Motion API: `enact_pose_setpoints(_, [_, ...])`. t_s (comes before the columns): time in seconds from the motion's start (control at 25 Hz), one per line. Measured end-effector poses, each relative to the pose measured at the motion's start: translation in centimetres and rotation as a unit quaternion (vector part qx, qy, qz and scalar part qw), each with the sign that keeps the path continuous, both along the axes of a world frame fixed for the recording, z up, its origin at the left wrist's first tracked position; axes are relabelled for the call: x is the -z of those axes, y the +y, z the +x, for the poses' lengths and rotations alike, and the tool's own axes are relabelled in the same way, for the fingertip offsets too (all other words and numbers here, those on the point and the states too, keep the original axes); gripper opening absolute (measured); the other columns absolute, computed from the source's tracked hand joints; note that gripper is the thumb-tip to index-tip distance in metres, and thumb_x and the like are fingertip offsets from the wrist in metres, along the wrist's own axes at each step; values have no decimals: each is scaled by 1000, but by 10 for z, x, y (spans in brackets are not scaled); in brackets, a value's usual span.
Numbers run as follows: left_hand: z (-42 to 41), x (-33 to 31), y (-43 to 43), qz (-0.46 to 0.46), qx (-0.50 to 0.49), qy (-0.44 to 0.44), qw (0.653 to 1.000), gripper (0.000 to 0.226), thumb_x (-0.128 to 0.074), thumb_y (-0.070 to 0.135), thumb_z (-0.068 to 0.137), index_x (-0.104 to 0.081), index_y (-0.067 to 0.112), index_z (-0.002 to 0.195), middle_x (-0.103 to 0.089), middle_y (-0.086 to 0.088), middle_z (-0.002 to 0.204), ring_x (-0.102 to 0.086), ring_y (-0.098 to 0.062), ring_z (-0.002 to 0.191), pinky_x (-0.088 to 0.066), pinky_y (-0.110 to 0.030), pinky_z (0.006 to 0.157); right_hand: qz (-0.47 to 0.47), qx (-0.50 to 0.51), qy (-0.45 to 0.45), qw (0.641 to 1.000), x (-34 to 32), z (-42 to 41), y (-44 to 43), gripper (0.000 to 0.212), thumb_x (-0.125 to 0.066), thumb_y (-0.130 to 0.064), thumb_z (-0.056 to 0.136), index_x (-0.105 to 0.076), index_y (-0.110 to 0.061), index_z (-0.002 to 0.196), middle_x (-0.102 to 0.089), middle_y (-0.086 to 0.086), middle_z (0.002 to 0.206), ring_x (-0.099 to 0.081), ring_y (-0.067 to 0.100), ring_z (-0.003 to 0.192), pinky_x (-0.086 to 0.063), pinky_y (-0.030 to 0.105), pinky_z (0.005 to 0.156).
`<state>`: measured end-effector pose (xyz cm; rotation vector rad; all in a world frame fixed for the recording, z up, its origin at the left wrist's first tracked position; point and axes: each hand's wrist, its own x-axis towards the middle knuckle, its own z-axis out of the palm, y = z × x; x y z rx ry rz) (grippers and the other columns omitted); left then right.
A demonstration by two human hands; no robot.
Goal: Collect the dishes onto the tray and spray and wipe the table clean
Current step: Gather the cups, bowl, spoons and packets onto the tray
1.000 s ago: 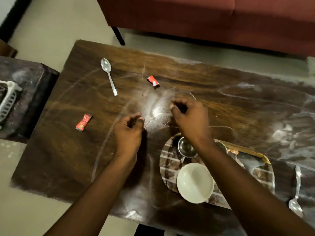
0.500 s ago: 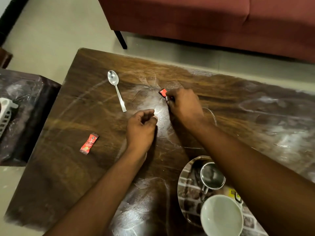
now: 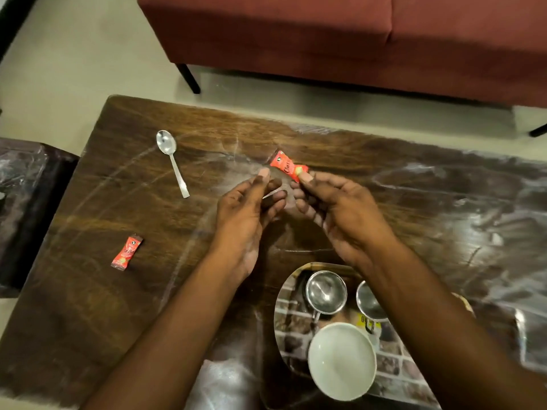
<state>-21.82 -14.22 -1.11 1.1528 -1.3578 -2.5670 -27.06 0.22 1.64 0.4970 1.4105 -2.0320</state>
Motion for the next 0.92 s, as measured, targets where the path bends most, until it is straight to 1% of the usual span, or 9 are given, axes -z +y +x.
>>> enact_pose_setpoints(0.08, [0,-14,23,-1,41,41,998,17,-72,18,99,-78,6,110,-79,-12,99,-74,-14,79,-65,-23,73,-8,35,-31,999,-11,25,41,21,-63,-4,102,-71,3,120,-78,16,98,-73,12,79,-64,22,71])
enact_pose_setpoints(0.16, [0,-22,45,-55,107,67,991,14,-74,8,96,-79,4,108,-80,-7,90,-72,-11,72,-62,-20,66,-7,73,-47,996,-13,50,78,17,-63,-3,102,-72,2,115,-78,17,95,-73,12,75,-63,21,68])
enact_pose_setpoints(0.32, [6,-27,111,-181,334,71,922,17,-79,-1,90,-80,-3,106,-81,-8,83,-73,-13,71,-63,-22,68,43,121,-42,991,-10,104,158,11,-68,-8,99,-75,-4,105,-79,18,98,-75,16,79,-63,25,72])
enact_pose_setpoints(0.44, [4,-22,169,-291,483,80,822,12,-82,0,88,-83,1,101,-82,-11,84,-72,-11,68,-61,-23,66,97,145,-59,983,2,143,209,13,-69,-13,99,-77,-3,102,-80,18,95,-75,17,77,-63,24,69])
enact_pose_setpoints(0.52, [-2,-15,198,-400,559,91,720,9,-85,11,86,-87,14,94,-81,5,79,-68,4,63,-56,-19,66,119,172,-92,974,16,162,225,16,-67,-13,102,-76,0,105,-80,18,93,-75,16,74,-62,24,65])
enact_pose_setpoints(0.56, [-6,-12,210,-450,591,94,663,9,-85,17,85,-88,20,92,-80,11,77,-68,5,65,-55,-20,67,119,183,-106,970,24,168,228,16,-66,-12,103,-75,1,105,-80,18,92,-74,17,72,-61,24,64])
enact_pose_setpoints(0.68, [-16,0,232,-542,657,81,518,14,-81,21,80,-86,24,93,-83,5,91,-75,-15,90,-56,-29,74,110,218,-147,958,46,177,221,13,-67,-6,101,-74,4,100,-79,22,89,-72,18,66,-60,25,59])
enact_pose_setpoints(0.8, [-21,7,238,-579,682,69,442,13,-79,21,80,-83,25,92,-81,4,96,-73,-21,102,-43,-26,71,108,242,-180,947,62,174,207,8,-66,3,99,-73,6,95,-77,24,84,-72,21,63,-62,27,57])
enact_pose_setpoints(0.92, [-24,9,238,-596,685,59,415,15,-79,21,81,-82,27,95,-79,2,99,-73,-24,100,-40,-27,70,131,254,-188,940,70,169,200,11,-65,6,98,-72,3,90,-78,21,80,-76,26,67,-65,31,60])
